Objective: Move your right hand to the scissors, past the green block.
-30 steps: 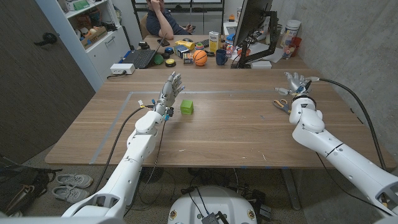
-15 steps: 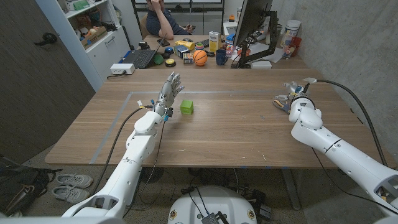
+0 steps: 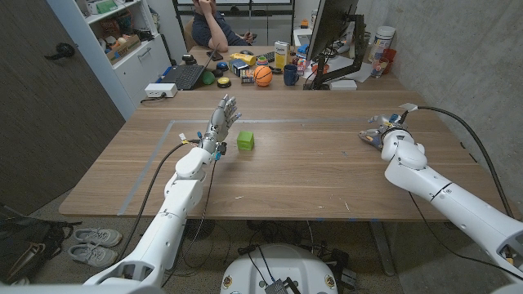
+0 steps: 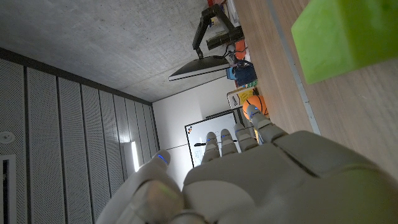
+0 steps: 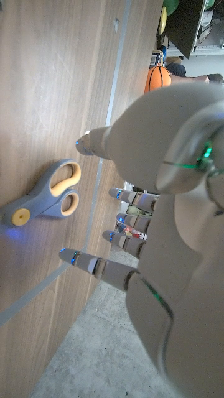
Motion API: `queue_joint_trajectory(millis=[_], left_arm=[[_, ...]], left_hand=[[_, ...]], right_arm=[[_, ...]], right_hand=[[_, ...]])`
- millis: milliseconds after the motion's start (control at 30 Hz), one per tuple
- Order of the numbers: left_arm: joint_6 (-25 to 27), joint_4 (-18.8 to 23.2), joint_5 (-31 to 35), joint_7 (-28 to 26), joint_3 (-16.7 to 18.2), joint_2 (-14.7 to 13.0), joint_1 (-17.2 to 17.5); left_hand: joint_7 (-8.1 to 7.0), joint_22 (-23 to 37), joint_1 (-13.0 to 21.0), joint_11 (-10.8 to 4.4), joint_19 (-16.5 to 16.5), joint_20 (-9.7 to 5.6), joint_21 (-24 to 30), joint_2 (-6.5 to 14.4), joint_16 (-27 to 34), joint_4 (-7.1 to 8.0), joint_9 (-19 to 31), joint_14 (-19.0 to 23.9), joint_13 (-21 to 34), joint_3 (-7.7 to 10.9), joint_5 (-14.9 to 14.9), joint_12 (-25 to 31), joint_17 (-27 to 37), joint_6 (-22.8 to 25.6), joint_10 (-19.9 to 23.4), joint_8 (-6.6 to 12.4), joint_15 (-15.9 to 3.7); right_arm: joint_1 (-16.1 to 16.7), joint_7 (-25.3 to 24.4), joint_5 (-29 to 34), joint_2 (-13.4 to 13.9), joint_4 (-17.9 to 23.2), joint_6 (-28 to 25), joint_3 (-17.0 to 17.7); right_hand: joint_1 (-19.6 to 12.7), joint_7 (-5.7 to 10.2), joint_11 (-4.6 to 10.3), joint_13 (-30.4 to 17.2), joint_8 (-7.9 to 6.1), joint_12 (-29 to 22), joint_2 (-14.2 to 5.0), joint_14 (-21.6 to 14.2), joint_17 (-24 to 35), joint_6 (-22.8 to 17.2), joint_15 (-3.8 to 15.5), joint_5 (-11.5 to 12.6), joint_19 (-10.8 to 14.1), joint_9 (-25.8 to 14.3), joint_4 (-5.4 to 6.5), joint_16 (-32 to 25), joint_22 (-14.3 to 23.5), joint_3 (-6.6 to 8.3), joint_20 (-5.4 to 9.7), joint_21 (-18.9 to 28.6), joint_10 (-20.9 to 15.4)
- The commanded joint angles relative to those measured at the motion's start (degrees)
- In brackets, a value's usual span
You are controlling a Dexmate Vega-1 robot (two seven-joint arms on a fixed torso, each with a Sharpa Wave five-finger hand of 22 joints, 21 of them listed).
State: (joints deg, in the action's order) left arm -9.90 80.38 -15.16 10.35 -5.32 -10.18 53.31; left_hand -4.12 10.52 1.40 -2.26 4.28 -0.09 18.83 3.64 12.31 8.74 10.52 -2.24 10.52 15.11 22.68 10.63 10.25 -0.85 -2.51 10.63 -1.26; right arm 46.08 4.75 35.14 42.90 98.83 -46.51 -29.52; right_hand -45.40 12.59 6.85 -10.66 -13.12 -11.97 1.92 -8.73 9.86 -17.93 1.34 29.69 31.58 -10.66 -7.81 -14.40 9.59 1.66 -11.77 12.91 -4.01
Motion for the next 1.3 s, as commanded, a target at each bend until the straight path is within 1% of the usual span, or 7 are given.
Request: queue_joint_trajectory(millis=[33,167,633,1067,1167,1300], left_arm=[[-0.16,2.21,-0.19,-0.49,0.13,-0.23,1.88],[-0.19,2.83,-0.18,-0.65,0.14,-0.35,2.26],[0.11,4.36,-0.42,-0.8,0.21,-0.79,3.37],[-0.11,4.48,-0.7,-0.61,0.34,-1.09,3.55],[-0.11,4.43,-0.73,-0.47,0.28,-1.18,3.44],[-0.03,4.44,-0.74,-0.43,0.25,-1.24,3.32]], left_hand=[[-0.34,0.24,0.25,-0.46,0.62,0.13,-0.23,0.6,0.21,0.02,0.1,-0.21,0.32,-0.37,0.35,0.31,0.22,0.03,0.03,0.18,0.04],[-0.32,0.24,0.24,-0.41,0.64,0.12,-0.31,0.62,0.21,0.02,0.1,-0.18,0.32,-0.43,0.38,0.3,0.22,0.07,0.02,0.2,0.05],[-0.26,0.25,0.25,-0.42,0.73,0.14,-0.59,0.67,0.19,0.04,0.1,-0.18,0.32,-0.64,0.46,0.3,0.22,0.09,0.06,0.22,0.05],[-0.22,0.26,0.24,-0.38,0.86,0.16,-0.85,0.72,0.16,0.06,0.1,-0.17,0.32,-0.85,0.54,0.27,0.22,0.12,0.02,0.23,0.06],[-0.24,0.26,0.25,-0.35,0.9,0.18,-0.9,0.73,0.17,0.06,0.1,-0.14,0.32,-0.89,0.56,0.27,0.22,0.12,0.03,0.24,-0.03],[-0.21,0.26,0.26,-0.36,0.92,0.17,-0.97,0.75,0.16,0.06,0.1,-0.14,0.32,-0.94,0.58,0.28,0.22,0.11,0.05,0.23,0.02]], right_arm=[[1.64,-0.71,-1.82,1.39,2.38,-0.52,0.72],[2.24,-1.74,-2.13,1.5,2.9,-0.33,1.05],[3.11,-2.27,-2.79,2.1,4.36,-1.08,1.08],[3.03,-2.63,-2.91,2.16,4.84,-1.53,0.81],[3.06,-2.7,-2.91,2.16,4.93,-1.73,0.77],[3.26,-3.16,-3.05,2.05,5.03,-1.65,0.91]], right_hand=[[-0.88,0.1,0.15,0.03,0.32,0.11,-0.23,-0.43,-0.04,-0.48,0.04,0.49,0.05,-0.07,-0.12,0.27,0.13,-0.37,0.53,-0.53,-0.44],[-1.02,0.1,0.14,0.02,0.57,0.32,-0.23,-0.41,-0.03,-0.22,0.17,0.53,-0.08,-0.07,-0.05,0.42,0.13,-0.51,0.58,-0.79,-0.21],[-1.31,0.09,0.25,0.0,0.91,0.37,-0.34,-1.18,-0.02,-0.21,0.4,0.66,0.36,-0.1,0.19,0.49,0.14,-0.88,1.25,-1.1,-0.78],[-1.66,0.09,0.31,0.0,1.03,0.43,-0.49,-1.94,-0.02,-0.57,0.98,0.78,0.73,-0.14,0.35,0.54,0.15,-1.17,2.02,-1.34,-1.24],[-1.79,0.09,0.67,0.0,1.03,0.4,-0.55,-2.15,-0.03,-0.74,1.07,0.82,0.84,-0.16,0.38,0.57,0.15,-1.24,2.27,-1.39,-1.5],[-1.94,0.09,0.64,-0.01,1.02,0.39,-0.6,-2.45,-0.03,-0.95,1.2,0.86,0.98,-0.17,0.41,0.56,0.15,-1.31,2.59,-1.44,-1.73]])
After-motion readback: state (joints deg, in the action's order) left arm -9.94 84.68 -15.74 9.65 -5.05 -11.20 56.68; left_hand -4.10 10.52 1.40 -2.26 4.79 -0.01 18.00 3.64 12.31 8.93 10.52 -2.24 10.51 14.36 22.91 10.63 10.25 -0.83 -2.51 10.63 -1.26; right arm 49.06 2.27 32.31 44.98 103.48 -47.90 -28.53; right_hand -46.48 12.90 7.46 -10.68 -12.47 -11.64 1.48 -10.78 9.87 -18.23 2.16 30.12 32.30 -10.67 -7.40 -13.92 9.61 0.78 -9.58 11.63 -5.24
